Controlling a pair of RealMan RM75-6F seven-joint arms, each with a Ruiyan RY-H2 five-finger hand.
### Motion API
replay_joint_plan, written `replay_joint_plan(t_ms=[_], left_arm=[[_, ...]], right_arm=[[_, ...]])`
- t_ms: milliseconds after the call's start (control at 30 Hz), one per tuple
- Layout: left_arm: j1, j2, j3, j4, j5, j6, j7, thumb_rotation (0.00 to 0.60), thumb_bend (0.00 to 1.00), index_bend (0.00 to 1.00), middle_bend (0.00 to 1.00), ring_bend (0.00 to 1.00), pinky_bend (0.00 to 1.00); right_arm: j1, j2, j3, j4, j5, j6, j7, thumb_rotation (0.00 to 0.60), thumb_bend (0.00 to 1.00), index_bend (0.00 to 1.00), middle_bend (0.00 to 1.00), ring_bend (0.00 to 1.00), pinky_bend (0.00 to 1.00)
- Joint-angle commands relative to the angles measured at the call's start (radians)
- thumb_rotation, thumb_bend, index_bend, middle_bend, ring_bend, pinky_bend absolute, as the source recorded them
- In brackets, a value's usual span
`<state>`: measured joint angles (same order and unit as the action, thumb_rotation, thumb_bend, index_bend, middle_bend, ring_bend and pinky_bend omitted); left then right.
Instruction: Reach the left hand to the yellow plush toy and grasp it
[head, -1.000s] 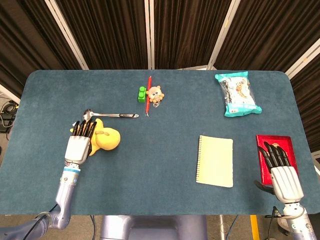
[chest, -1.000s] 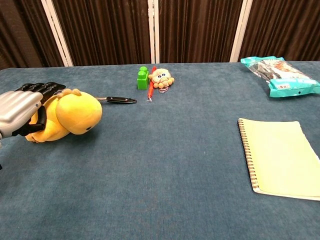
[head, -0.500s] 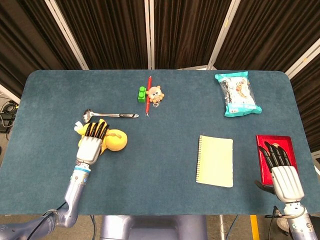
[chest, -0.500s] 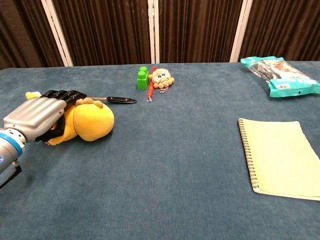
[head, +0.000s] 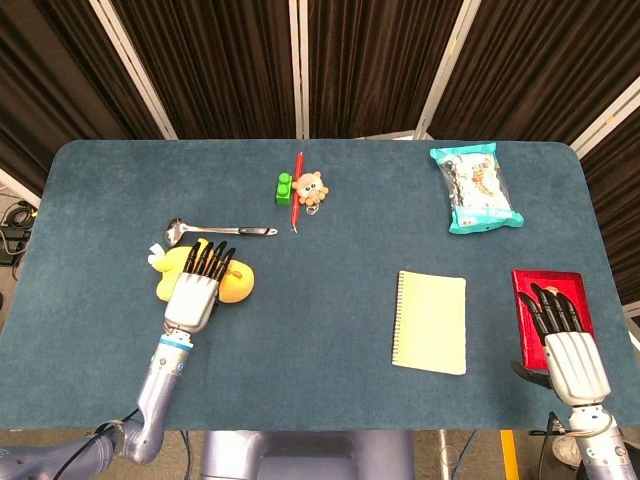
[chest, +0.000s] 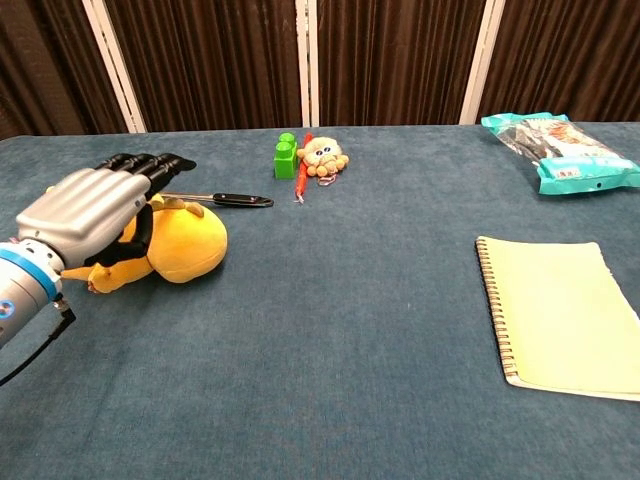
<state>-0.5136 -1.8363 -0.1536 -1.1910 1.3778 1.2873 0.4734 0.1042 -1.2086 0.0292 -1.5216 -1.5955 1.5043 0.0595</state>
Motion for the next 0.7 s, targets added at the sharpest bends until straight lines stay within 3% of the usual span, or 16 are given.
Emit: replay_joint_plan(t_ms=[33,200,467,567,700], left_arm=[[0.051,0.072,0.016,-0.100,0.006,0.062,0.023,0.600,1.00,0.00,0.00,0.00,0.00],[0.129,0.168,0.054,-0.204,-0.001,0.123,0.013,0.600,0.99,0.00,0.00,0.00,0.00],[0.250,0.279,0.108,-0.264,0.031,0.258,-0.021,0.600,0.55,0.00,0.00,0.00,0.00],[0.282,0.293,0.114,-0.257,0.032,0.292,-0.030,0.600,0.43,0.00,0.00,0.00,0.00],[0.328,0.328,0.127,-0.259,0.043,0.335,-0.077,0.600,0.36,0.00,0.00,0.00,0.00]], right_arm=[[-0.001,0.001,0.001,0.000,0.001,0.002,0.000,0.600,0.07,0.00,0.00,0.00,0.00],[-0.002,-0.001,0.003,0.000,0.004,0.003,-0.004,0.600,0.07,0.00,0.00,0.00,0.00],[-0.002,-0.005,0.008,0.000,0.006,0.007,-0.012,0.600,0.07,0.00,0.00,0.00,0.00],[-0.001,-0.007,0.009,0.003,0.006,0.007,-0.014,0.600,0.07,0.00,0.00,0.00,0.00],[-0.002,-0.009,0.010,0.004,-0.002,0.017,-0.010,0.600,0.07,0.00,0.00,0.00,0.00]])
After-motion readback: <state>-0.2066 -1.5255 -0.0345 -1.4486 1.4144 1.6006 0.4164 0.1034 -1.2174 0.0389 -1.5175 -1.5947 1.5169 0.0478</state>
